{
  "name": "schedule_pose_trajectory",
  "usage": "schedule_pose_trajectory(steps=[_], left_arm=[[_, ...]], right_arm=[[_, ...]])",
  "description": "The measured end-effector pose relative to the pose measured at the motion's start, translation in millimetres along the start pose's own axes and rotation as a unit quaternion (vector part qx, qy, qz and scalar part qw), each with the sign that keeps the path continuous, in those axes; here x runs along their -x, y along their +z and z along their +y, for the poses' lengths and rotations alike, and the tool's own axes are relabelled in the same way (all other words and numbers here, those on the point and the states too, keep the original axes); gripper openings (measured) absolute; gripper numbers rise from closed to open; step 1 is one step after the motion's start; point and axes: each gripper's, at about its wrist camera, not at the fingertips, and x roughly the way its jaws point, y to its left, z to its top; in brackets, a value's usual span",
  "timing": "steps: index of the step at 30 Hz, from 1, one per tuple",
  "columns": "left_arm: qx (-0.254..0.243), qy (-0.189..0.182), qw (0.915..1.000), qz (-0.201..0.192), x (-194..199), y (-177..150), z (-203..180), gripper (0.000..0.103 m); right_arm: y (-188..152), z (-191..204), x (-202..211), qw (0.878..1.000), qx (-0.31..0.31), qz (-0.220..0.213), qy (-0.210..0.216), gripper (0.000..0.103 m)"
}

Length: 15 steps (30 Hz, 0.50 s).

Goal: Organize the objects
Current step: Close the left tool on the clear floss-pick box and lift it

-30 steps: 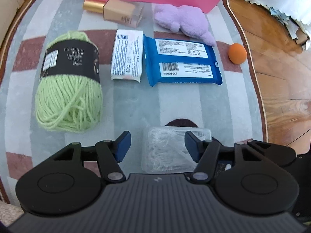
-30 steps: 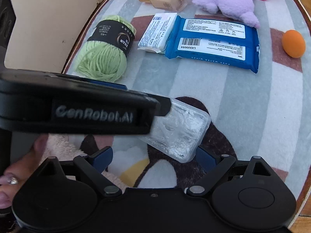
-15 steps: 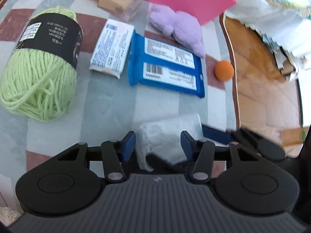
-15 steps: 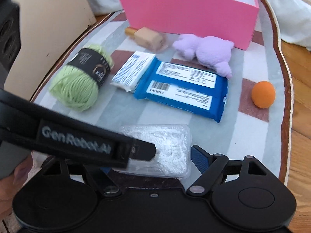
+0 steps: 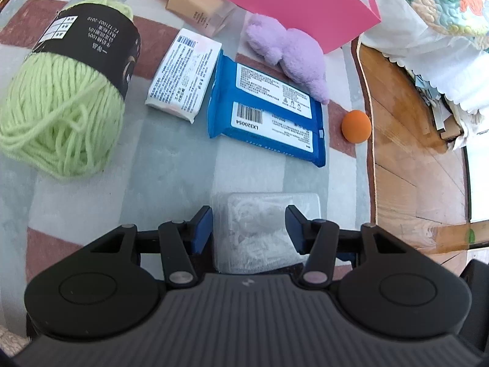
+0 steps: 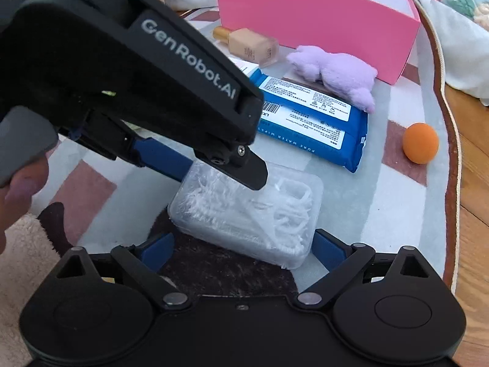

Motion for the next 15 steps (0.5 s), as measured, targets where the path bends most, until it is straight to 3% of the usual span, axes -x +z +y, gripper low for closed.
schedule_pose_trajectory(steps=[6,15], left_arm=[[-0.076,0.026,0.9963,-0.03,5,-12,-20,0.053],[-0.137,0.036,0.9895,-0.029,35,-19,-43,0.051]], right_arm=[[-3,-3,6,1.0,-0.009,-0.014,0.0,0.085],[5,-5,30,1.0,0.0,-0.023,0.013,0.085]])
